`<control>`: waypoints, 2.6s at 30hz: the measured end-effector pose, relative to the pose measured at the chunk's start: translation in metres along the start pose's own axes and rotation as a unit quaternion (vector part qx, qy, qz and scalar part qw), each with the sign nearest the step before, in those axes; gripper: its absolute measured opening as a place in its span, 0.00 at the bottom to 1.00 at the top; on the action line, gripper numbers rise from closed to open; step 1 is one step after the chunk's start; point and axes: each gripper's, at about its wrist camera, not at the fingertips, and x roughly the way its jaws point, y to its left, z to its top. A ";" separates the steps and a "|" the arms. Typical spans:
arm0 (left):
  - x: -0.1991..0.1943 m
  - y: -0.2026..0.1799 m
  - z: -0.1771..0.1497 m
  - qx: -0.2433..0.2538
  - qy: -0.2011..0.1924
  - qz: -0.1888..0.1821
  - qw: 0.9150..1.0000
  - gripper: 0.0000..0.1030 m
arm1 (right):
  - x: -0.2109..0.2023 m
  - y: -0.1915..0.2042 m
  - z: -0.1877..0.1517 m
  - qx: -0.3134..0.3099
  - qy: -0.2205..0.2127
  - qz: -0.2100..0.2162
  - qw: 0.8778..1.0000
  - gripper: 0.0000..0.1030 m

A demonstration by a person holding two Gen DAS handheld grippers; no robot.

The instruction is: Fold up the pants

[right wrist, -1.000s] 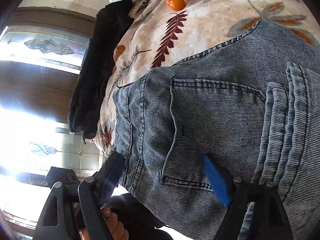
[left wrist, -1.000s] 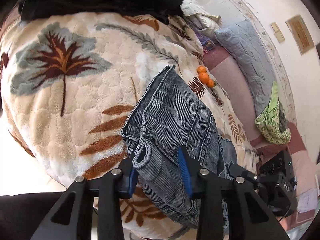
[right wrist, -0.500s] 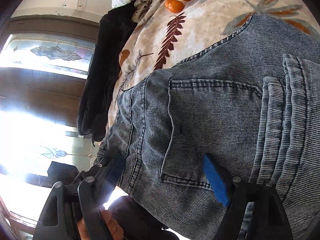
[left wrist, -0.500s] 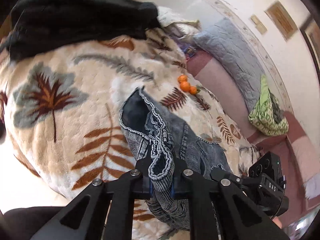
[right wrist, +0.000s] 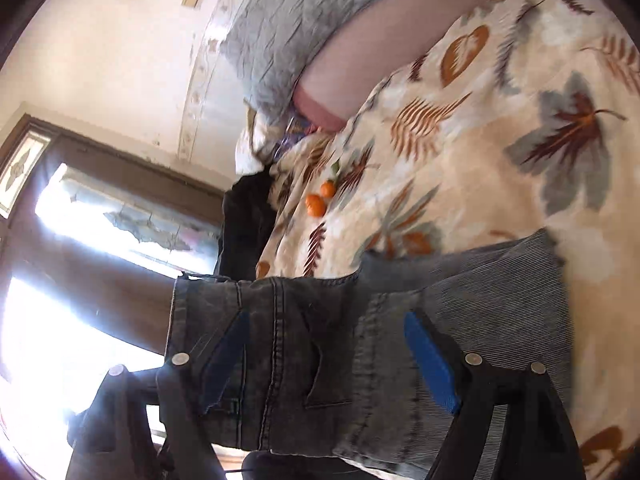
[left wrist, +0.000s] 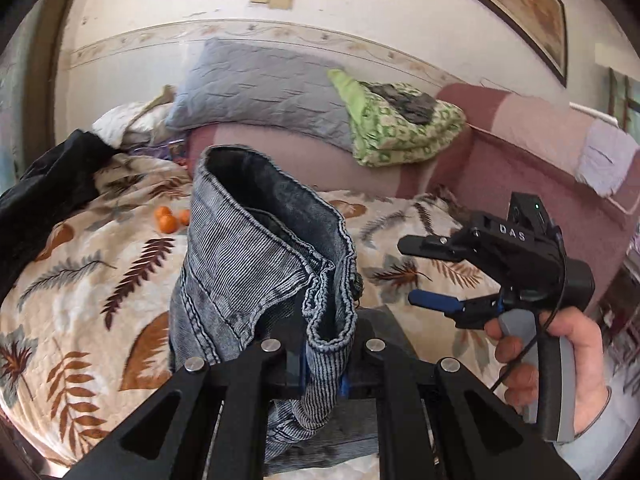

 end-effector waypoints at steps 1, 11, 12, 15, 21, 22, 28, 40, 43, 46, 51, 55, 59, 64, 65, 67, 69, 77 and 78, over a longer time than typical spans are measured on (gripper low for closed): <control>0.009 -0.013 -0.005 0.011 0.012 -0.010 1.000 0.11 | -0.012 -0.012 0.001 0.008 -0.011 -0.004 1.000 0.80; 0.083 -0.067 -0.068 0.083 0.186 -0.074 0.976 0.46 | -0.048 -0.100 0.002 0.063 -0.021 -0.057 0.996 0.80; 0.070 -0.062 -0.058 0.065 0.170 -0.096 0.979 0.49 | -0.051 -0.100 0.002 0.059 -0.023 -0.058 0.996 0.80; 0.030 -0.040 -0.027 0.030 0.093 -0.083 0.992 0.68 | -0.058 -0.097 0.000 0.041 -0.030 -0.065 0.997 0.80; 0.015 0.049 -0.017 -0.044 0.032 0.074 0.996 0.75 | -0.054 -0.047 -0.012 -0.008 -0.005 0.007 1.000 0.80; 0.023 0.064 -0.022 -0.060 0.048 0.090 0.993 0.75 | -0.046 -0.034 -0.017 -0.023 0.011 0.017 1.000 0.80; 0.058 0.083 -0.068 -0.085 0.101 0.082 0.988 0.75 | 0.006 -0.019 -0.029 -0.051 0.044 -0.086 0.994 0.80; 0.067 0.095 -0.075 -0.108 0.114 0.041 0.987 0.75 | 0.066 0.059 -0.034 -0.277 0.102 -0.303 0.906 0.08; 0.067 0.089 -0.075 -0.092 0.110 0.054 0.988 0.75 | 0.064 0.068 -0.027 -0.298 0.096 -0.334 0.889 0.07; 0.070 0.083 -0.077 -0.075 0.116 0.064 0.988 0.75 | 0.082 0.028 -0.031 -0.258 0.145 -0.365 0.883 0.07; 0.068 0.073 -0.077 -0.039 0.104 0.088 0.990 0.75 | 0.063 0.004 -0.039 -0.204 0.158 -0.353 0.899 0.11; 0.068 0.066 -0.077 -0.017 0.096 0.106 0.990 0.75 | 0.021 0.048 -0.037 -0.215 0.088 -0.288 0.929 0.15; 0.071 0.061 -0.079 -0.012 0.101 0.097 0.990 0.75 | 0.022 0.046 -0.053 -0.148 0.122 -0.159 0.969 0.39; 0.066 0.059 -0.080 -0.006 0.102 0.072 0.992 0.75 | 0.040 -0.011 -0.085 -0.107 0.164 -0.197 0.961 0.37; 0.060 0.059 -0.079 -0.007 0.091 0.069 0.993 0.75 | 0.036 -0.007 -0.084 -0.106 0.165 -0.203 0.959 0.36; 0.045 0.057 -0.074 -0.002 0.050 0.082 0.995 0.75 | 0.035 0.003 -0.086 -0.130 0.169 -0.220 0.952 0.36; 0.036 0.056 -0.070 0.007 0.023 0.100 0.995 0.75 | 0.042 0.003 -0.090 -0.153 0.183 -0.231 0.943 0.36; 0.075 0.050 -0.090 0.026 0.125 0.079 0.989 0.77 | 0.031 0.014 -0.080 -0.158 0.167 -0.241 0.943 0.39; 0.074 0.049 -0.090 0.024 0.122 0.081 0.989 0.77 | 0.026 0.024 -0.074 -0.171 0.147 -0.244 0.943 0.39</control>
